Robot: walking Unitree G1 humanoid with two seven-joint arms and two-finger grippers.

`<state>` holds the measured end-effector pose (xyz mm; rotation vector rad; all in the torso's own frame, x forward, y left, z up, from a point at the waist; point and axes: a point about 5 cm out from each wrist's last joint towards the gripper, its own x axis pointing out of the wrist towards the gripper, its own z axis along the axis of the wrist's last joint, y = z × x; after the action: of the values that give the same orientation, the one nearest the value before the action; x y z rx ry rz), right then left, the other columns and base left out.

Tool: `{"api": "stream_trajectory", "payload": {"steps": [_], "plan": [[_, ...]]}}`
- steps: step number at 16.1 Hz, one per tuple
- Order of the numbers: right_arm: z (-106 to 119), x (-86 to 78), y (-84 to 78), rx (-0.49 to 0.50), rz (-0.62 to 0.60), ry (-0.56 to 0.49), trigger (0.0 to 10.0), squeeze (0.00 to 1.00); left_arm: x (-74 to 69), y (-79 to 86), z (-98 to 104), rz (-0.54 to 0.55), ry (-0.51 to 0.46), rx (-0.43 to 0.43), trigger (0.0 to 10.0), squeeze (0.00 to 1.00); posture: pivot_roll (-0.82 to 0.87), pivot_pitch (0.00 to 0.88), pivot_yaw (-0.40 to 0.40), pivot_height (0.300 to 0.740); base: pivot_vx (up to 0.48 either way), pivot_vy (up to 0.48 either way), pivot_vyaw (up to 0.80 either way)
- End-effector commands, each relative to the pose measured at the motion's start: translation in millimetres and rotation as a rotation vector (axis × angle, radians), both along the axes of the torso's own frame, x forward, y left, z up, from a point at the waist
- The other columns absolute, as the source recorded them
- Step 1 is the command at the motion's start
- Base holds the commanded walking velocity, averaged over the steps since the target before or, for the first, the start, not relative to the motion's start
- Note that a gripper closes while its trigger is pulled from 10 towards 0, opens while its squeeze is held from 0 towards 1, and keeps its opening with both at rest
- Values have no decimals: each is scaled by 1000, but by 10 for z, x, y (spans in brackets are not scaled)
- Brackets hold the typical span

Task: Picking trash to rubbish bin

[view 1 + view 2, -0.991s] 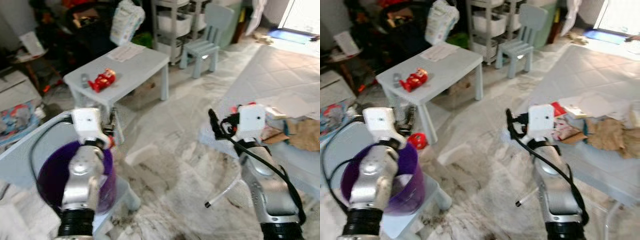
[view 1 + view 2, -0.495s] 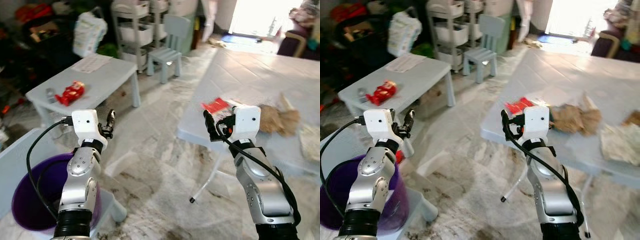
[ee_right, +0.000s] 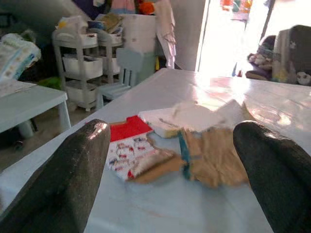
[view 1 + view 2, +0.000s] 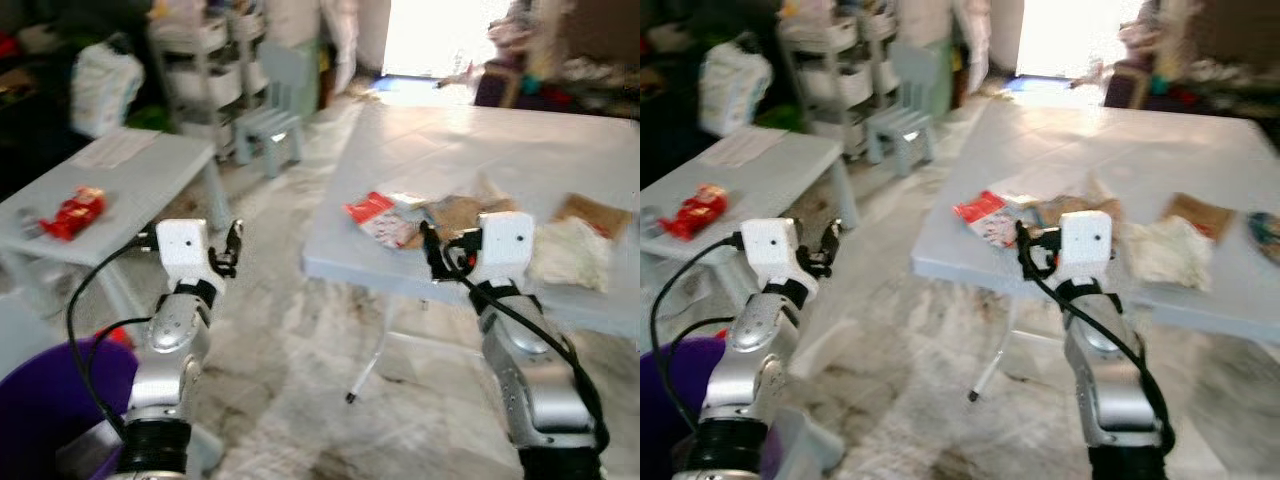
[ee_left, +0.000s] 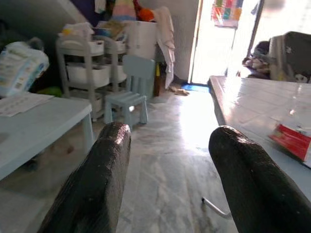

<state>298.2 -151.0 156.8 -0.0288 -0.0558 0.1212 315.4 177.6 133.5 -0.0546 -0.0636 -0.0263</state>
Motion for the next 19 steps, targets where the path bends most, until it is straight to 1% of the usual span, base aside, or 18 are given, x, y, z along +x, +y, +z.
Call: {"api": "stream_trajectory", "payload": {"steps": [1, 11, 13, 17, 19], "plan": [[45, 12, -5, 0, 2, -11, 10000, 0, 19, -1, 39, -3, -11, -2, 10000, 0, -124, 0, 25, 740, 0, 0, -800], [54, 28, -7, -9, 3, -17, 10000, 0, 45, 19, 68, 1, -17, -6, 10000, 0, -123, 0, 25, 740, 0, 0, -800], [71, 30, -14, -4, -6, -32, 10000, 0, 56, 42, 74, 13, -17, -3, 10000, 0, -123, 0, 24, 740, 0, 0, -672], [83, 26, -13, -13, 0, -39, 10000, 0, 67, 82, 74, 28, -13, -19, 10000, 0, -125, 0, 25, 740, 0, 0, 0], [79, 21, -13, -14, 0, -40, 10000, 0, 67, 99, 54, 42, 0, -52, 10000, 0, -125, 0, 25, 740, 0, 0, 0]]}}
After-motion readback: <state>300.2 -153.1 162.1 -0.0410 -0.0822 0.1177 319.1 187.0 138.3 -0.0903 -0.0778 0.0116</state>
